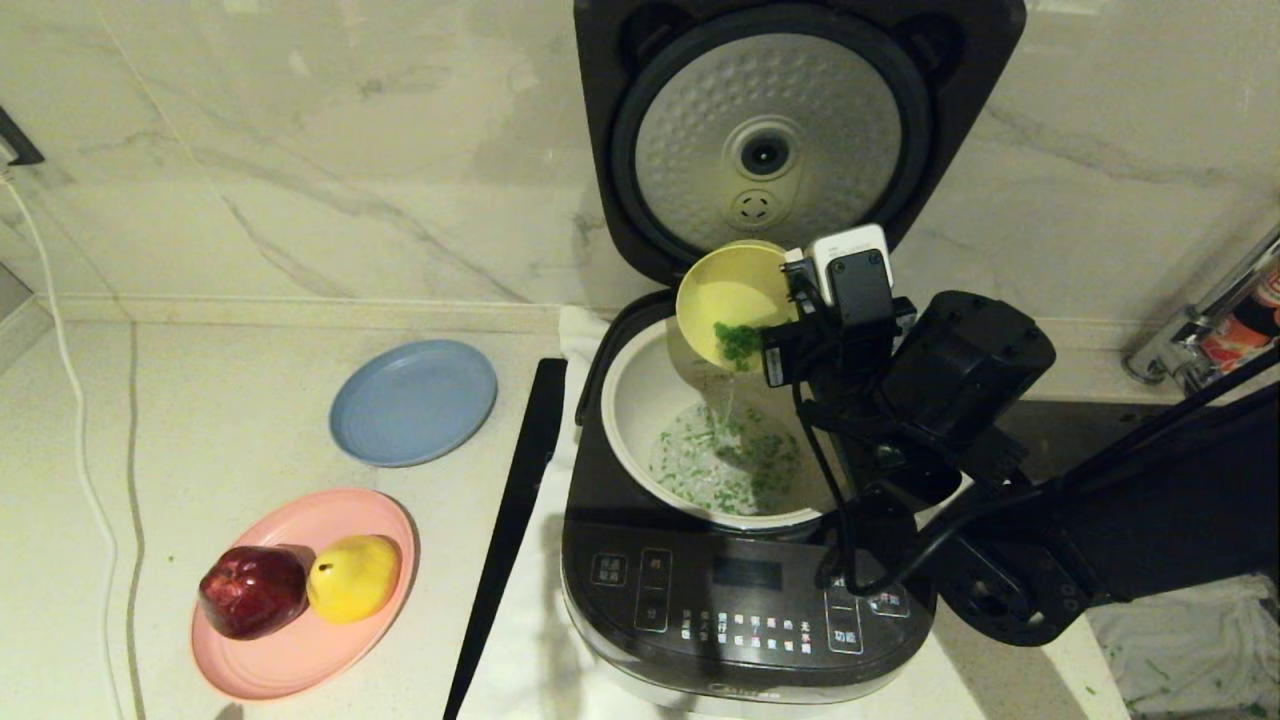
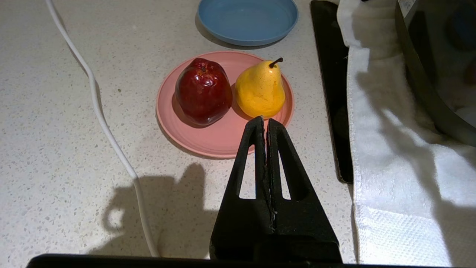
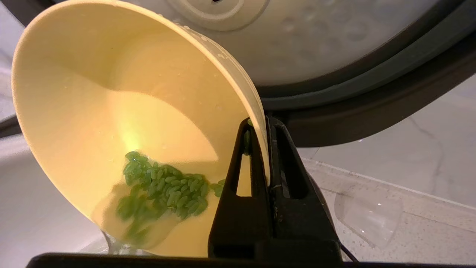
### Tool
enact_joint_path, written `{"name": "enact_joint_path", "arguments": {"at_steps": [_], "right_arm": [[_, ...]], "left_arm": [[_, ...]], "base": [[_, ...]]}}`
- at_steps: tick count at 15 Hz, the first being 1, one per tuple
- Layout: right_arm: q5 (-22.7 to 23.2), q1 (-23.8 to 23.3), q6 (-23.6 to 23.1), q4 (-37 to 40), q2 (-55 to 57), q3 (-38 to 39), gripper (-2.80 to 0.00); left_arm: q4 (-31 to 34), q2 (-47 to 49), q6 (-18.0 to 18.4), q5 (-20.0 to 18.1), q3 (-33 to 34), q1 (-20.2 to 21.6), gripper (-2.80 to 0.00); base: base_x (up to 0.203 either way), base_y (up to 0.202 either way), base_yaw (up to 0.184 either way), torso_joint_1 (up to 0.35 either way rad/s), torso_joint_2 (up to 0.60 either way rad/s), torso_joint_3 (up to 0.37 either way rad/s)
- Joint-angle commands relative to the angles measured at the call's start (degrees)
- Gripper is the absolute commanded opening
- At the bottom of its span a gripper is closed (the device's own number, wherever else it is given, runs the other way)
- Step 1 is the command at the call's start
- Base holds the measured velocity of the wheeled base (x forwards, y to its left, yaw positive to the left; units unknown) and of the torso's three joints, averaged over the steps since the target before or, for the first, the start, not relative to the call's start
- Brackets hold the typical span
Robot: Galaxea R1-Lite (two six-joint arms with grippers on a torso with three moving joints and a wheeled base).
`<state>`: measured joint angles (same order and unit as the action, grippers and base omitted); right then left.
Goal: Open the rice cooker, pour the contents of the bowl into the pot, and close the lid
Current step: Pour the water from the bowl into the rice cooker
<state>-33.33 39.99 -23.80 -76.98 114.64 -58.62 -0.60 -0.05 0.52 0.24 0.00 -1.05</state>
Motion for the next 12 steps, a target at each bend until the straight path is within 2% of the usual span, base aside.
{"name": "enact_joint_path", "arguments": {"at_steps": [1,7,12], "right_arm": [[-0.64,0.18,-1.11,-2.23,0.94,0.34,-2.80],[-0.69,0.18,-4.50,-8.65,1.03,0.27,-2.80],[-0.69,0.09,-5.11,-10.46,3.13,0.35,-2.80]], "left_arm": [[-0.02,-0.04,0.00,0.02,0.18,-0.01,-2.80],[-0.02,-0.04,0.00,0.02,0.18,-0.01,-2.80],[-0.02,-0.04,0.00,0.02,0.18,-0.01,-2.80]], "base": [[0.000,0.000,0.000,0.000,0.00,0.000],[0.000,0.000,0.000,0.000,0.00,0.000],[0.000,0.000,0.000,0.000,0.00,0.000]]}}
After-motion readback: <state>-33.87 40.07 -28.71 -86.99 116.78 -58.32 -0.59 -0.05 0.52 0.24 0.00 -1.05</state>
